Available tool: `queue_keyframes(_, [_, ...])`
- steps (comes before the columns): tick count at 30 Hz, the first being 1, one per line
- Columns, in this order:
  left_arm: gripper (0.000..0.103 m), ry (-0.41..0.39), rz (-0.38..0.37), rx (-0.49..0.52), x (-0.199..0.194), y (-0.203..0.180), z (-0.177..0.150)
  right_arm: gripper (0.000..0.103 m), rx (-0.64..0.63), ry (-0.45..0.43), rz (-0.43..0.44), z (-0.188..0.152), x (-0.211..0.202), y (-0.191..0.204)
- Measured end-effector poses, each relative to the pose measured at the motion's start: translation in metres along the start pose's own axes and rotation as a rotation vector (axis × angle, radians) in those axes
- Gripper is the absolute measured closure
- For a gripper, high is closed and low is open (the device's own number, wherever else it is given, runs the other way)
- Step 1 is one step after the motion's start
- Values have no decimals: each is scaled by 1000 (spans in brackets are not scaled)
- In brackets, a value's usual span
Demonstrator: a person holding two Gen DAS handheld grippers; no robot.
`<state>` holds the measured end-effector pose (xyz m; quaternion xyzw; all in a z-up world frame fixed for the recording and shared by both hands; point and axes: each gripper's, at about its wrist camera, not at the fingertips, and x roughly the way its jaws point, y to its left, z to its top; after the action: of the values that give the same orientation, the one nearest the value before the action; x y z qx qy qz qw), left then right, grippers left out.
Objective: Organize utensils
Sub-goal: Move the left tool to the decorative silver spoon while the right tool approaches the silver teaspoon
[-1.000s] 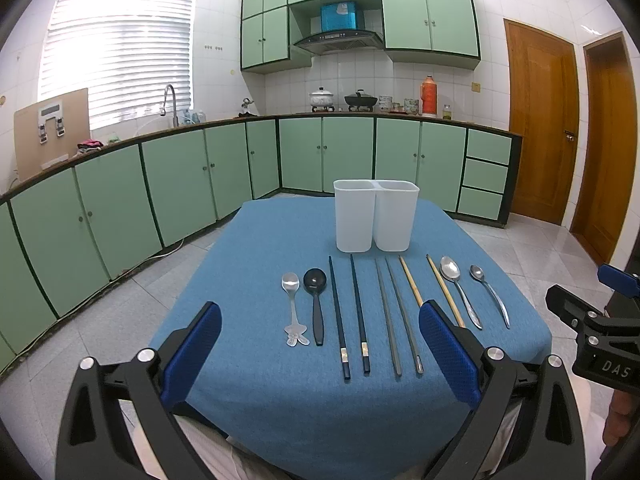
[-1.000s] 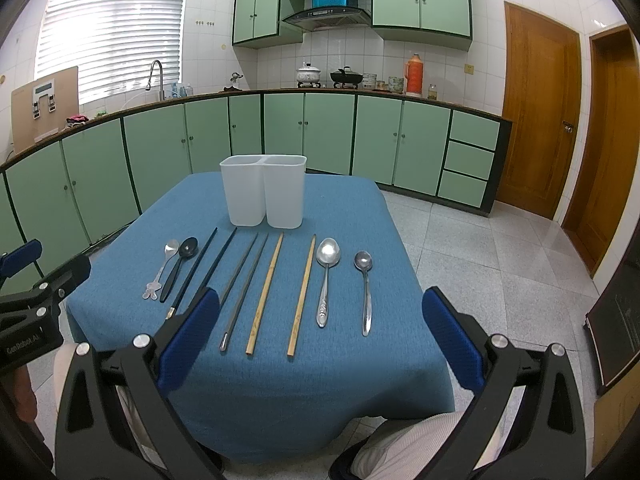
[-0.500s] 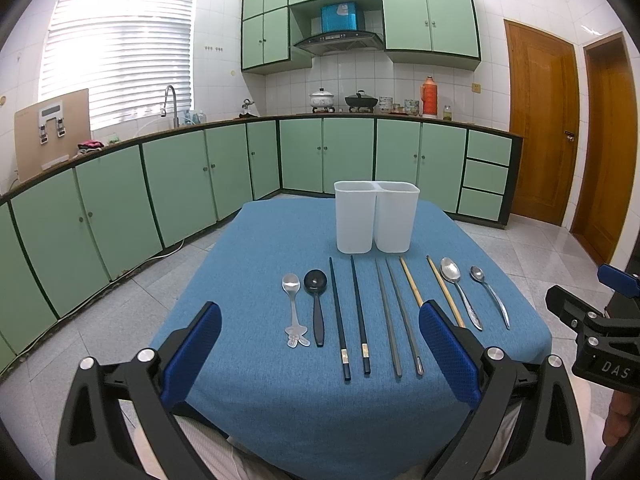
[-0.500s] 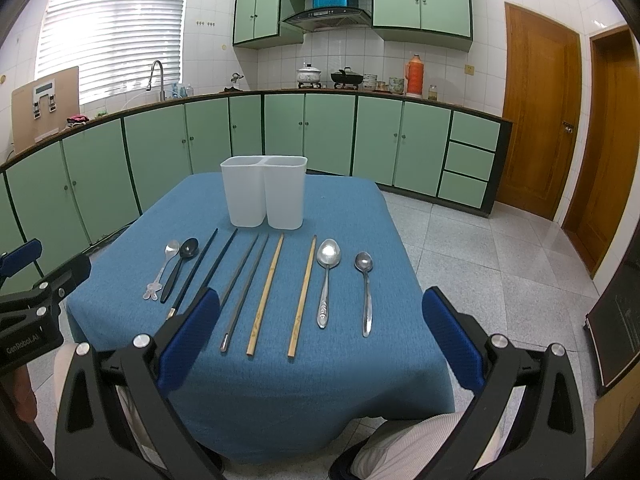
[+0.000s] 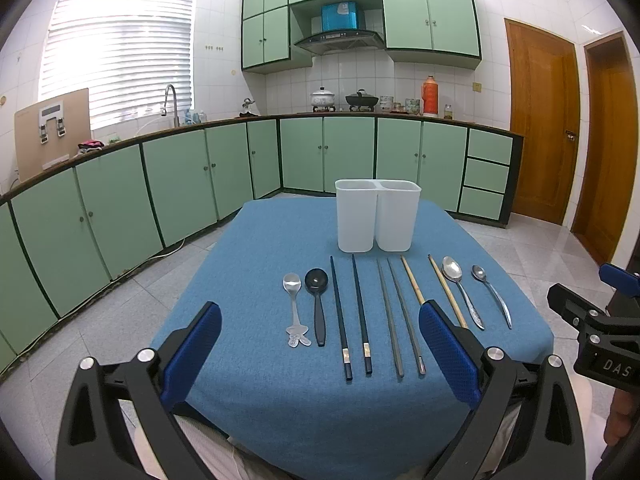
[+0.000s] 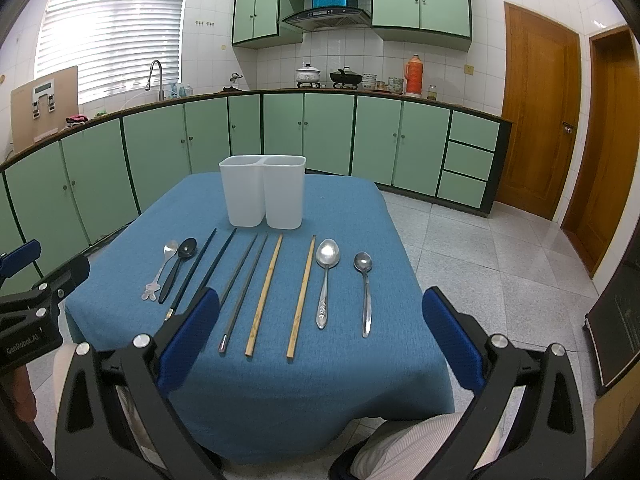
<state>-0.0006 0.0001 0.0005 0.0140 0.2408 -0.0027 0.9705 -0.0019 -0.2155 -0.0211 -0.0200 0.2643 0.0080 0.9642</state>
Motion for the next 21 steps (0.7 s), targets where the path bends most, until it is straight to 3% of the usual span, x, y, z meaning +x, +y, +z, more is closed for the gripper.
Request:
queue_keyframes(12, [6, 11, 5, -3, 13, 15, 2, 5, 0, 5, 4, 6, 5, -4])
queue_keyframes(21, [6, 62, 50, -18, 57, 34, 7, 5, 24, 5, -42, 17, 46, -22])
